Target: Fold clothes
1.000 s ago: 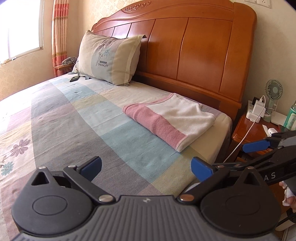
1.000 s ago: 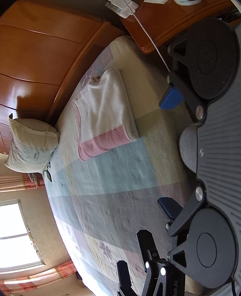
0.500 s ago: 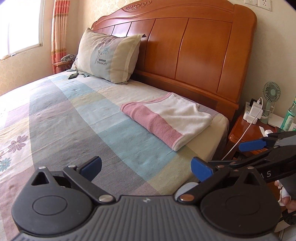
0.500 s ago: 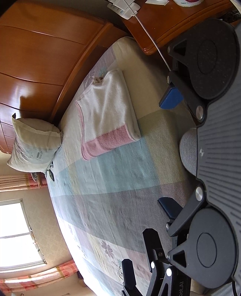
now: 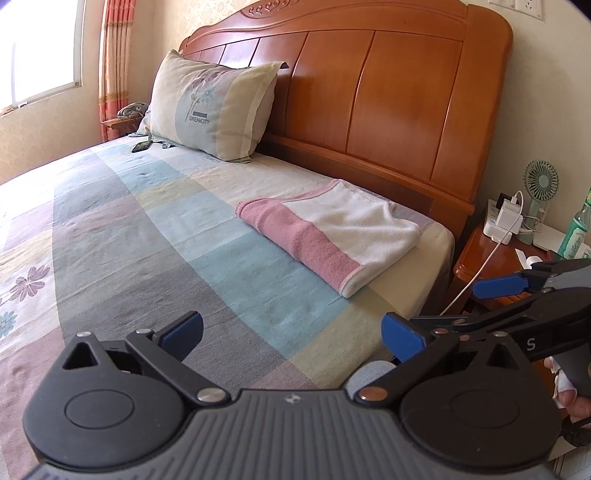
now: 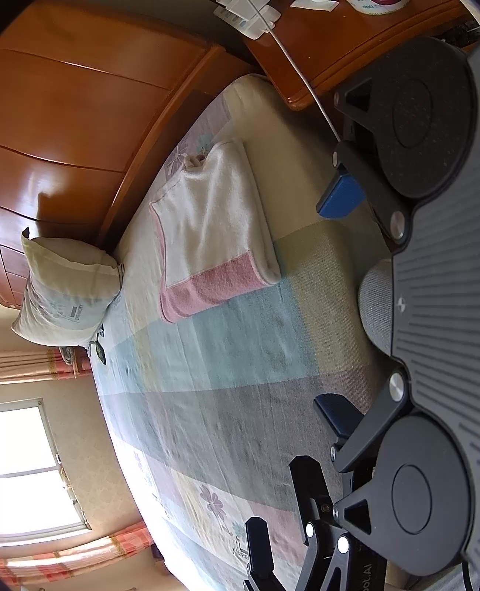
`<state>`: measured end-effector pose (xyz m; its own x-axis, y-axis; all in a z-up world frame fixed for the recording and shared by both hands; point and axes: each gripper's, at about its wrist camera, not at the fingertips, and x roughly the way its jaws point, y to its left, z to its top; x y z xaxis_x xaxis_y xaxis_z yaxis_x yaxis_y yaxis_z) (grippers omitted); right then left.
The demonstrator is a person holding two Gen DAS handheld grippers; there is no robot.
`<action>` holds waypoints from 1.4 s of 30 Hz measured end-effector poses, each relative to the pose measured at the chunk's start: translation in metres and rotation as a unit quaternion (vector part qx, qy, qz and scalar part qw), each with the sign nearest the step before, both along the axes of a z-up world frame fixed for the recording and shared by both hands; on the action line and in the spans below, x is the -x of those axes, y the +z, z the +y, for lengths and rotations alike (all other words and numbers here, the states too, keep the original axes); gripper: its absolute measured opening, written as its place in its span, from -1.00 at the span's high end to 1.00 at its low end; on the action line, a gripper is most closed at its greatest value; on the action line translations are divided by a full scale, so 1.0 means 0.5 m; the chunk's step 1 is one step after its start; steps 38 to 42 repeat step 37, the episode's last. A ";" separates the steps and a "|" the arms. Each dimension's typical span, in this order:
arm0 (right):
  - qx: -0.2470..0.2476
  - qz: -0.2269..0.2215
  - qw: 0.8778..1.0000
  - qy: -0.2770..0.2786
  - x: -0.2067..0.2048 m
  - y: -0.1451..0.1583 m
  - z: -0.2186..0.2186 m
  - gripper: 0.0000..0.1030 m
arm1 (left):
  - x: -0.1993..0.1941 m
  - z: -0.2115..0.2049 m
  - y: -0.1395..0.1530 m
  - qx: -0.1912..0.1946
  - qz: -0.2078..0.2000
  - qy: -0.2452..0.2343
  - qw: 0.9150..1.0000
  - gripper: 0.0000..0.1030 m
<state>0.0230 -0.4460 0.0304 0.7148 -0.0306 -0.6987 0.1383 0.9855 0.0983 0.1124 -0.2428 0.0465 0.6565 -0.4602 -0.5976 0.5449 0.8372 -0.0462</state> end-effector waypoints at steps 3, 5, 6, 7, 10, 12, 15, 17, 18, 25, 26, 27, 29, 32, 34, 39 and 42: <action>0.001 0.000 1.000 -0.001 0.001 0.000 0.001 -1.00 | 0.000 -0.001 0.001 0.000 0.000 -0.001 1.000 -0.99; 0.002 -0.001 1.000 -0.001 0.001 0.001 0.001 -1.00 | -0.001 -0.002 0.001 0.000 0.002 -0.002 1.000 -0.99; 0.002 0.000 1.000 -0.001 0.001 0.001 0.000 -1.00 | 0.000 -0.002 0.000 -0.001 0.003 -0.003 1.000 -0.99; 0.002 0.000 1.000 -0.001 0.001 0.001 0.000 -1.00 | -0.001 -0.003 0.000 -0.001 0.004 -0.004 1.000 -0.99; 0.004 0.001 1.000 -0.003 0.000 0.000 0.000 -1.00 | -0.002 -0.007 -0.002 -0.003 0.010 -0.008 1.000 -0.99; 0.010 0.005 1.000 -0.010 -0.001 0.000 0.001 -1.00 | -0.004 -0.010 -0.004 -0.002 0.017 -0.013 1.000 -0.99; 0.030 0.012 0.999 -0.027 -0.003 -0.003 0.002 -1.00 | -0.006 -0.013 -0.007 0.002 0.028 -0.017 0.999 -0.99; 0.031 0.015 0.999 -0.031 -0.003 -0.005 0.000 -1.00 | -0.009 -0.014 -0.009 0.004 0.034 -0.018 0.999 -0.99; 0.031 0.016 0.999 -0.032 -0.002 -0.006 -0.001 -1.00 | -0.011 -0.014 -0.009 0.005 0.037 -0.018 0.999 -0.99; 0.038 0.022 0.998 -0.034 -0.002 -0.013 0.002 -1.00 | -0.014 -0.017 -0.013 0.006 0.046 -0.019 0.999 -0.99; 0.038 0.022 0.998 -0.033 -0.003 -0.013 0.002 -1.00 | -0.014 -0.017 -0.013 0.006 0.046 -0.019 0.999 -0.99; 0.039 0.023 0.998 -0.033 -0.004 -0.013 0.002 -1.00 | -0.014 -0.016 -0.013 0.006 0.047 -0.019 0.999 -0.99; 0.040 0.023 0.998 -0.033 -0.005 -0.013 0.001 -1.00 | -0.015 -0.016 -0.013 0.006 0.048 -0.018 0.999 -0.99; 0.040 0.022 0.998 -0.032 -0.006 -0.012 0.001 -1.00 | -0.015 -0.017 -0.013 0.006 0.047 -0.018 0.999 -0.99; 0.040 0.021 0.998 -0.032 -0.007 -0.012 0.001 -1.00 | -0.016 -0.017 -0.013 0.006 0.047 -0.017 0.999 -0.99; 0.040 0.021 0.999 -0.031 -0.008 -0.011 0.002 -1.00 | -0.016 -0.017 -0.013 0.006 0.047 -0.017 0.999 -0.99; 0.040 0.021 0.999 -0.031 -0.008 -0.011 0.002 -1.00 | -0.016 -0.017 -0.013 0.006 0.047 -0.017 0.999 -0.99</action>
